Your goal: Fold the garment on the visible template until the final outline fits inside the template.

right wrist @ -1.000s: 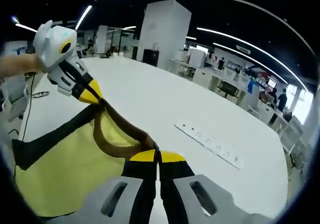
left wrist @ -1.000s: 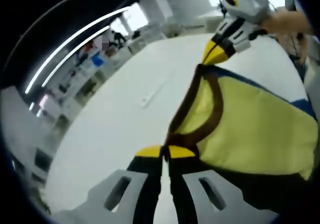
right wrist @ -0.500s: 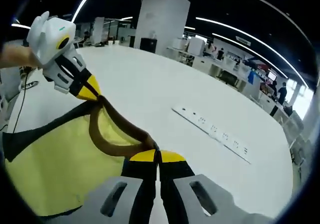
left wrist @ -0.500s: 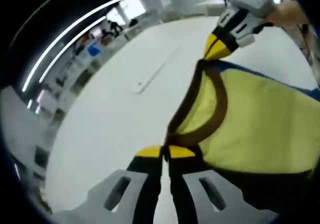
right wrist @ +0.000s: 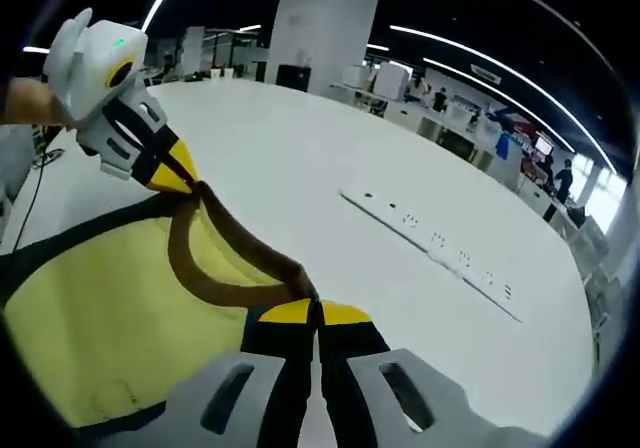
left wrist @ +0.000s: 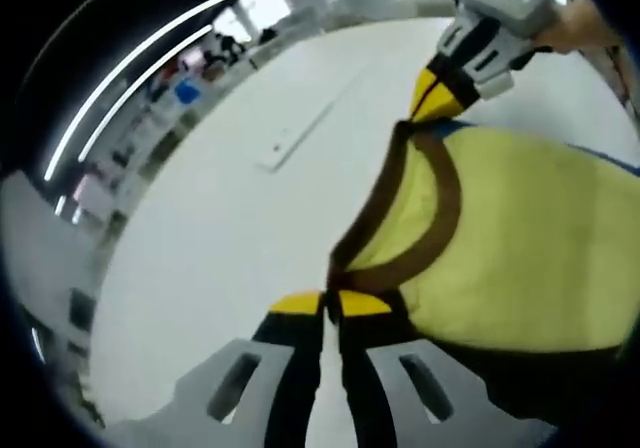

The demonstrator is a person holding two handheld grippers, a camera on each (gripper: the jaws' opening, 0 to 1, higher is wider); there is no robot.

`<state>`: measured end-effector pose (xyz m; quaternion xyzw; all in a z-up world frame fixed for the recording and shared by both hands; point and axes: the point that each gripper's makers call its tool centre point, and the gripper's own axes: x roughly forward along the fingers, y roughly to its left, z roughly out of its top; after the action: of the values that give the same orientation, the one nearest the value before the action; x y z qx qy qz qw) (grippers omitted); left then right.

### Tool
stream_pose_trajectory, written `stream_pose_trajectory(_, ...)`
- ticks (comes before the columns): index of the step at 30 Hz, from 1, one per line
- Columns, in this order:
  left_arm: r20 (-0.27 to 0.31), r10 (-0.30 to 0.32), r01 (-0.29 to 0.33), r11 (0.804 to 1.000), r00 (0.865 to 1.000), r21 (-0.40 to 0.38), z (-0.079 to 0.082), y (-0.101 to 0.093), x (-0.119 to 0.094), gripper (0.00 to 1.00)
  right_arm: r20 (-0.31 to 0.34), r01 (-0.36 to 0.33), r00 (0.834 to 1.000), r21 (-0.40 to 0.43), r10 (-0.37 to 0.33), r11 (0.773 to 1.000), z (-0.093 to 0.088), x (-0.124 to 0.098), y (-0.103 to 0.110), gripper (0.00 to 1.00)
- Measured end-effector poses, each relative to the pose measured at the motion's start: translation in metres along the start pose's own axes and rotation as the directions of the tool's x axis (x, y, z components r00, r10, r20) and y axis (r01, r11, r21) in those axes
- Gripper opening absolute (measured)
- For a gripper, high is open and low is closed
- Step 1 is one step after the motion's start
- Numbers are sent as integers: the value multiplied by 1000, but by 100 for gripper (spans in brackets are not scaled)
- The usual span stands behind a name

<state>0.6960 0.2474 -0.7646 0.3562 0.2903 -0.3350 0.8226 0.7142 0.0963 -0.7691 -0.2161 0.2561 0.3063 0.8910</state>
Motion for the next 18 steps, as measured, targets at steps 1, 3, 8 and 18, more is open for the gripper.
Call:
stream_pose_trajectory(1, -4, 1, -1, 1000, 1000, 10, -1, -1, 1, 1, -5, -2, 1000, -5, 2, 1000, -2, 1, 1, 2)
stream_pose_trajectory(3, -8, 9, -9, 1000, 1000, 21, -2, -2, 3, 1, -13, -3, 1000, -15, 3, 1000, -4, 1, 2, 2)
stream_pose_trajectory(8, 3, 16, -16, 1000, 1000, 16, -1, -1, 5, 2, -7, -1, 1000, -9, 0, 1000, -6, 3, 2, 2)
stream_pose_trajectory(18, 31, 18, -16, 999, 999, -49, 2, 3, -5, 22, 46, 13, 999, 34, -15, 999, 7, -11, -5, 23)
